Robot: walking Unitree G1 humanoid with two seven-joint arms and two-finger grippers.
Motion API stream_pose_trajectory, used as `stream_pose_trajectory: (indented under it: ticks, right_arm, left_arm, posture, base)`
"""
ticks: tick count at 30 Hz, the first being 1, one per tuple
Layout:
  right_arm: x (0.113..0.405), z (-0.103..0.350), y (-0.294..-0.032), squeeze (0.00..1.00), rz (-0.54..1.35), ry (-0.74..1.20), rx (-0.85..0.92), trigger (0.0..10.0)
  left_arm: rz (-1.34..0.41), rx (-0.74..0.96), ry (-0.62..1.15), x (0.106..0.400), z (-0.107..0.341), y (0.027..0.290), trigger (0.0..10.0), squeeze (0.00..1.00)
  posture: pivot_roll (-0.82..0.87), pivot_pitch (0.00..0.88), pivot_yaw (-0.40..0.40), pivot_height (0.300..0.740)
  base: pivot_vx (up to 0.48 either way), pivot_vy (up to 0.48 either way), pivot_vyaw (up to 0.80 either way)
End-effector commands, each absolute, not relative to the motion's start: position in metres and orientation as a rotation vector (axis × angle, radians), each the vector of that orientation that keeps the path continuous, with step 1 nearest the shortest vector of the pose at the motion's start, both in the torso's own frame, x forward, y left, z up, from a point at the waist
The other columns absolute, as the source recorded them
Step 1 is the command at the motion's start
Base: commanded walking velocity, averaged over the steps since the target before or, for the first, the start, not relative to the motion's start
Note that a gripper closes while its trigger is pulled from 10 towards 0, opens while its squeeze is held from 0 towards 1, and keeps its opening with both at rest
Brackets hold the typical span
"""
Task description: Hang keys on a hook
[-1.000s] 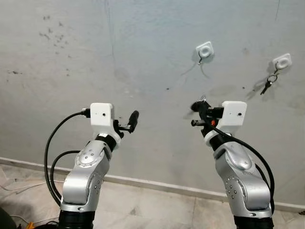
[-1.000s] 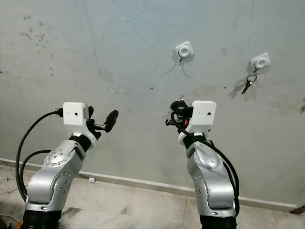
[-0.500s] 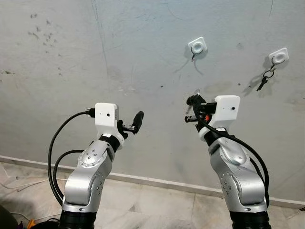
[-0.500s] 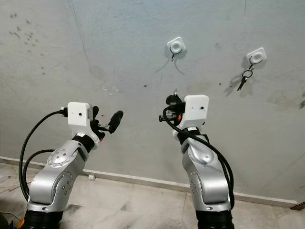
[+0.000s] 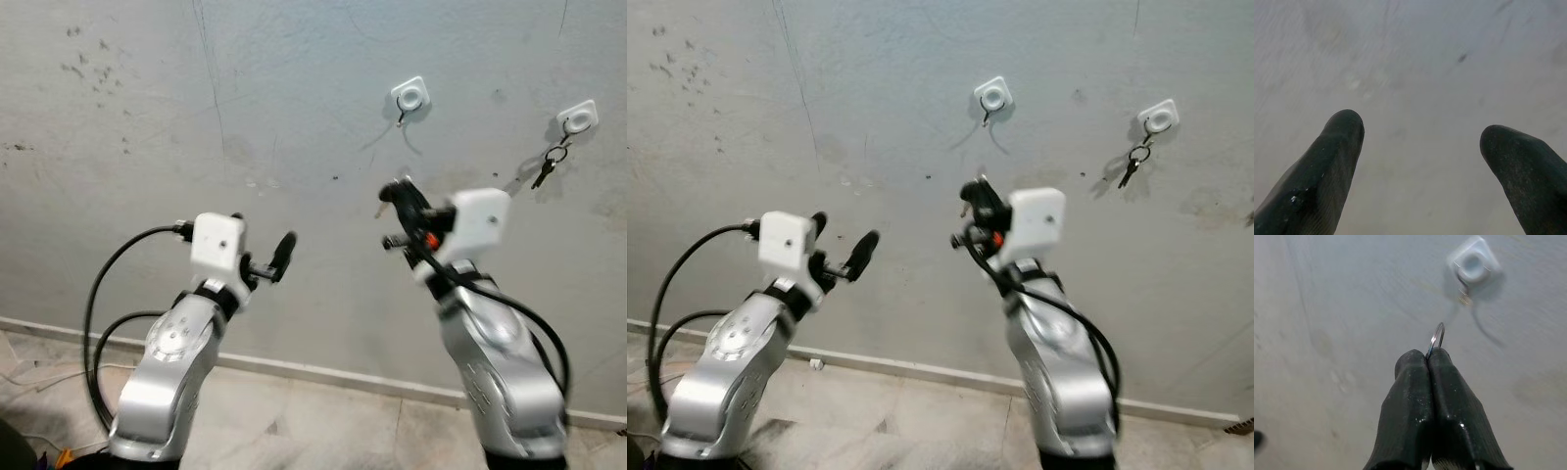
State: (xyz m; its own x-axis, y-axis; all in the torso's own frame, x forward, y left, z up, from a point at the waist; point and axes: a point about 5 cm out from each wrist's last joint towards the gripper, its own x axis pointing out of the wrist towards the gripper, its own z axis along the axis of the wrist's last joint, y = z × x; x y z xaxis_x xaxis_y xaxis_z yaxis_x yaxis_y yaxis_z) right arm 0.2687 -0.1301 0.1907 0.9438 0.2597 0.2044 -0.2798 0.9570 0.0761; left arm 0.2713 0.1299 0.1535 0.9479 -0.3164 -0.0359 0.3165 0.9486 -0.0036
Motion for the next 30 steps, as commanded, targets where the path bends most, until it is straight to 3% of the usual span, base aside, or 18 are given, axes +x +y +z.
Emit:
stream_pose_trajectory:
  ticks: [1,6,13,30]
  right_arm:
    - [0.253,0.194,-0.139,0.0,0.284,-0.199,0.089,10.0]
    - [0.229,0.183,-0.155,0.0,0.266,-0.141,0.045,10.0]
    - [0.219,0.185,-0.161,0.0,0.258,-0.119,0.016,10.0]
    - [0.221,0.187,-0.161,0.0,0.288,-0.097,-0.019,10.0]
  left_arm:
    - [-0.338,0.03,0.031,0.264,0.154,0.134,10.0,0.0]
    - [-0.34,0.058,0.039,0.26,0.15,0.142,10.0,0.0]
    - [-0.374,0.034,0.027,0.261,0.151,0.136,10.0,0.0]
    - [-0.377,0.027,0.036,0.26,0.15,0.136,10.0,0.0]
  posture:
    - [0.16,0.0,-0.032,0.74]
    - [0.15,0.0,-0.028,0.74]
    - [0.13,0.0,-0.015,0.74]
    - [0.15,0.0,-0.032,0.74]
  base:
    - [0.0,0.0,0.0]
    - [0.0,0.0,0.0]
    - [0.0,0.0,0.0]
    - [0.371,0.0,0.0]
